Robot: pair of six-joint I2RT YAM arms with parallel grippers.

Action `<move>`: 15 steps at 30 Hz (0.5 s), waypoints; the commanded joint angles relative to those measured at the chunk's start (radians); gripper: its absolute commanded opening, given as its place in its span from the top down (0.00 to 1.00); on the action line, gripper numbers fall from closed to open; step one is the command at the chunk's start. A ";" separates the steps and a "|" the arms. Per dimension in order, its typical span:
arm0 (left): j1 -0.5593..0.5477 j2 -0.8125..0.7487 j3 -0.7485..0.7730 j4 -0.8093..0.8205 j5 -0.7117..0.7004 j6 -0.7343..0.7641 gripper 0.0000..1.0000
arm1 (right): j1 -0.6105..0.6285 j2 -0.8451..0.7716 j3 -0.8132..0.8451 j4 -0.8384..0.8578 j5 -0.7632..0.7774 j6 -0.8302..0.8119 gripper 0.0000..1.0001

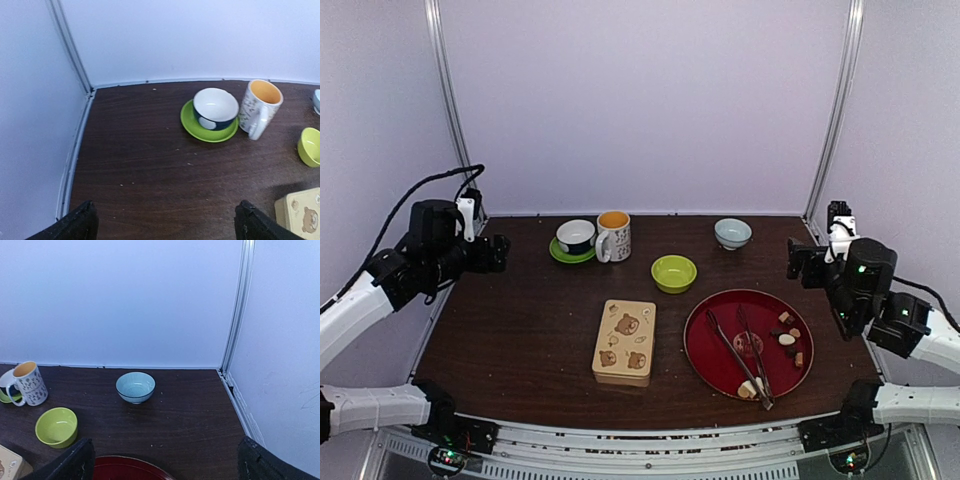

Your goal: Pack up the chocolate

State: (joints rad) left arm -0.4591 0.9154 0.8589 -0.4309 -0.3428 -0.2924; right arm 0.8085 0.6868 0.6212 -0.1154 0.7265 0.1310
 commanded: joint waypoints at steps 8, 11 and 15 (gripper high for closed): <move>0.261 0.076 -0.098 0.356 -0.035 0.078 0.02 | -0.497 0.047 -0.173 0.336 -0.476 -0.040 0.00; 0.276 0.080 -0.163 0.484 -0.083 0.158 0.02 | -0.624 0.091 -0.204 0.416 -0.628 -0.025 0.00; 0.287 0.139 -0.197 0.584 -0.143 0.235 0.02 | -0.656 0.146 -0.287 0.619 -0.652 -0.078 0.01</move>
State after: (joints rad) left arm -0.1879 1.0080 0.6861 -0.0563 -0.4053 -0.1673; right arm 0.1741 0.7940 0.4019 0.2909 0.2043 0.0803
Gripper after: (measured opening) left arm 0.977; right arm 0.997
